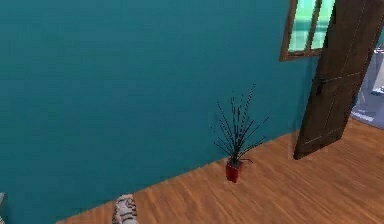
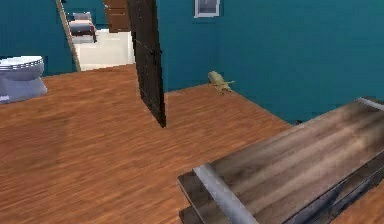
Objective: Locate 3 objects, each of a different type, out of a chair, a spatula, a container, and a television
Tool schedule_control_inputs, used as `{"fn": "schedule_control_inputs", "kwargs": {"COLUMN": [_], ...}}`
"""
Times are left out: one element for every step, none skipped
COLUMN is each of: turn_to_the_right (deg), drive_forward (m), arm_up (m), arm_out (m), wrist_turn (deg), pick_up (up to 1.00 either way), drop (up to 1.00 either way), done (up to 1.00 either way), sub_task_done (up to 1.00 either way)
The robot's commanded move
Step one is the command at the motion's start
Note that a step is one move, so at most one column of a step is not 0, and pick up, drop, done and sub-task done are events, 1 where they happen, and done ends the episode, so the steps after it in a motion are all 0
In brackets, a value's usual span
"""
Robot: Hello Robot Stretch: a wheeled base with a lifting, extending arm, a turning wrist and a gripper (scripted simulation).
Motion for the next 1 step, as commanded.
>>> {"fn": "schedule_control_inputs", "kwargs": {"turn_to_the_right": [6.0], "drive_forward": [0.0], "arm_up": [0.0], "arm_out": [0.0], "wrist_turn": [0.0], "pick_up": [0.0], "drop": [0.0], "done": [0.0], "sub_task_done": [0.0]}}
